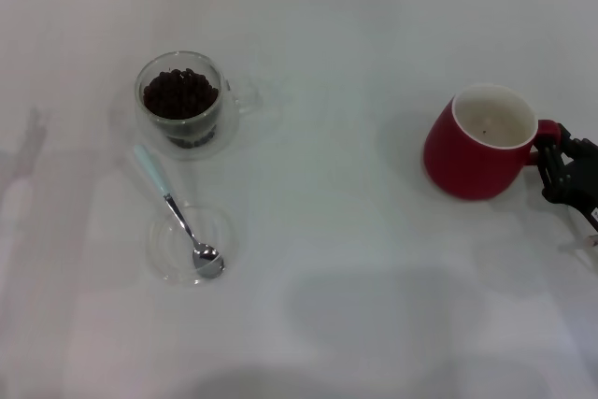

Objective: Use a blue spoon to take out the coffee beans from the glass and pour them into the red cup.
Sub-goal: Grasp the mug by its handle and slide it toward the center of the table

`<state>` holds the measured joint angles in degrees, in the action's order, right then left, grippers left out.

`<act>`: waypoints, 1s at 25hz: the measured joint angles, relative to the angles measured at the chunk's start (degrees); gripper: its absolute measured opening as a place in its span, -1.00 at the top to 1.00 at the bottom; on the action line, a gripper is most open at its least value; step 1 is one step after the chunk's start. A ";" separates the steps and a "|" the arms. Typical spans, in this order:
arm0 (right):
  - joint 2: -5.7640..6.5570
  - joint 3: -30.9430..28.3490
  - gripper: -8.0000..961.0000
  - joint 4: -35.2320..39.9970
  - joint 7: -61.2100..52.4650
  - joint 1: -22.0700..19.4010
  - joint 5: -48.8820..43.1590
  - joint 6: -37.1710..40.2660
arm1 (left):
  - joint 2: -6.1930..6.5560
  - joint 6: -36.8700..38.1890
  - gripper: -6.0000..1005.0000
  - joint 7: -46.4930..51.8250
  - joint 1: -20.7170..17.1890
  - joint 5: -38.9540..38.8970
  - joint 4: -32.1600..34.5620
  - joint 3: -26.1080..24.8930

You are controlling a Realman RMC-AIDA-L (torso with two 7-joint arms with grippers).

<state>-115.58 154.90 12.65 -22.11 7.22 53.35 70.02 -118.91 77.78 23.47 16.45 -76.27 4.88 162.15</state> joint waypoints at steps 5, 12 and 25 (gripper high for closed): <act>0.00 0.37 0.62 0.19 0.43 0.84 -0.53 0.04 | 0.00 0.00 -0.74 -0.11 -0.01 -0.33 -0.05 0.00; -0.17 0.40 0.63 2.24 2.11 2.56 -4.23 -0.41 | 0.00 0.00 -0.74 -0.18 -0.02 -0.38 -0.52 0.01; -0.26 0.40 0.63 7.88 6.08 6.08 -10.10 -5.61 | 0.08 0.14 -0.74 -0.06 0.07 -0.37 -0.69 0.01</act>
<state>-115.84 155.30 20.54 -16.03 13.30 43.25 64.41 -118.84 77.92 23.40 16.52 -76.64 4.19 162.16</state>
